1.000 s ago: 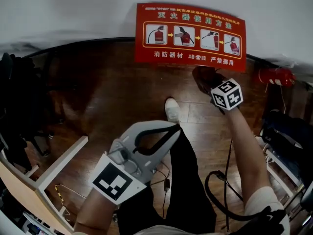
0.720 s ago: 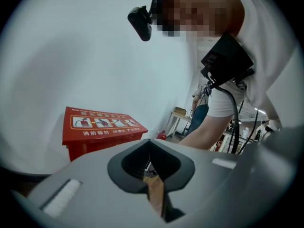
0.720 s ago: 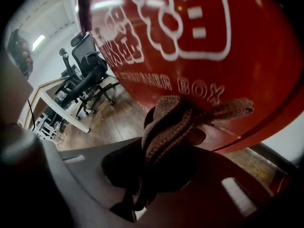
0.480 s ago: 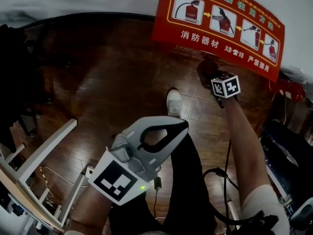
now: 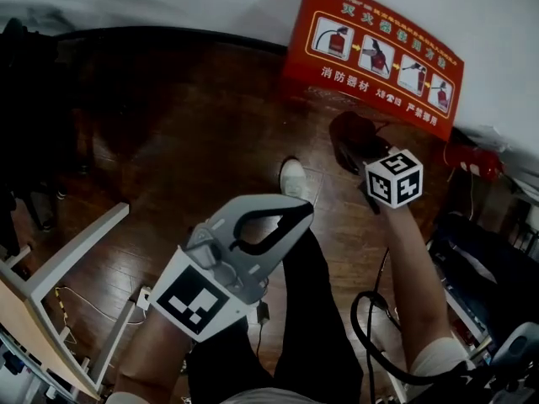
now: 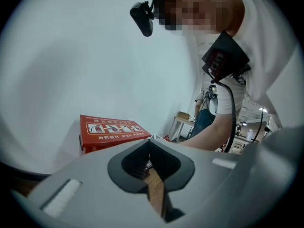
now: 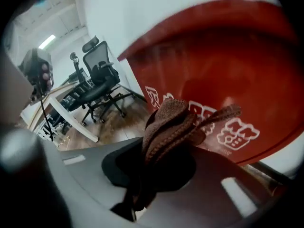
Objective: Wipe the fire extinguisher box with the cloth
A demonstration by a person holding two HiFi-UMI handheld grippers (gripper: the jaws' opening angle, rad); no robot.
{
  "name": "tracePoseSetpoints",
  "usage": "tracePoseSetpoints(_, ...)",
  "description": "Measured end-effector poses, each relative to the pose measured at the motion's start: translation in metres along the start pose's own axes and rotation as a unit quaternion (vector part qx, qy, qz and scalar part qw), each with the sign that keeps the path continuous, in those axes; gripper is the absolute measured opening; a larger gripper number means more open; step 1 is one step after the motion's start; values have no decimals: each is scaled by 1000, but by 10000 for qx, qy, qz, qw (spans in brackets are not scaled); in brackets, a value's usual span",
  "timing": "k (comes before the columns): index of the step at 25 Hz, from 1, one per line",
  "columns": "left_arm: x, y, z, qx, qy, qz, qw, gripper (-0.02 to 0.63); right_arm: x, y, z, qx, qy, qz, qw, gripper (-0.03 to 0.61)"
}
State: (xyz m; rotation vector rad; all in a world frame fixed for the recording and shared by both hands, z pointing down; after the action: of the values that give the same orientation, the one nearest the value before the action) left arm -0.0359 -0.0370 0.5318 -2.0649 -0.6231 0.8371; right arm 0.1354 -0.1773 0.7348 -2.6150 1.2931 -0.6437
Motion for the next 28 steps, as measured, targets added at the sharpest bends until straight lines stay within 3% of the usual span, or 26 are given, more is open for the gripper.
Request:
tracePoseSetpoints(4,9,10,16,-24,30,-112,9999,0,-29,36,40,290,16,246,9993,54)
tracePoseSetpoints(8,7,13,22,62,130,-129,9998,0,-17,53,29,241,3,226,9995,54)
tracePoseSetpoints(13,-1,-2,14,125,272,143,9994,0,12,41,-24,-42,80,-148,9998,54)
tracePoseSetpoints(23,-22,-38,-13,256,549,648,9961,0,59,-2,-147,-1120,-143,134,9935,54)
tracePoseSetpoints(28,-31,-60,-16,287,639,824,9941,0,78,-16,-186,-1266,8,-282,9916,54)
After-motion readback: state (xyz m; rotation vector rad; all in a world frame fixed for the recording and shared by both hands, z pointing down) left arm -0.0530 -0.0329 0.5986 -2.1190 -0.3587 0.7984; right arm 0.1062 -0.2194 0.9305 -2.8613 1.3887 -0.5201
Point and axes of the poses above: the fingertips, and each gripper's own axes: z backward along the fingers, x to its right, y out of its top, the point moved 6 cm from there along z, backward along the fingers, and after that the axes turned 15 degrees about -x, right-handed, at the moved point
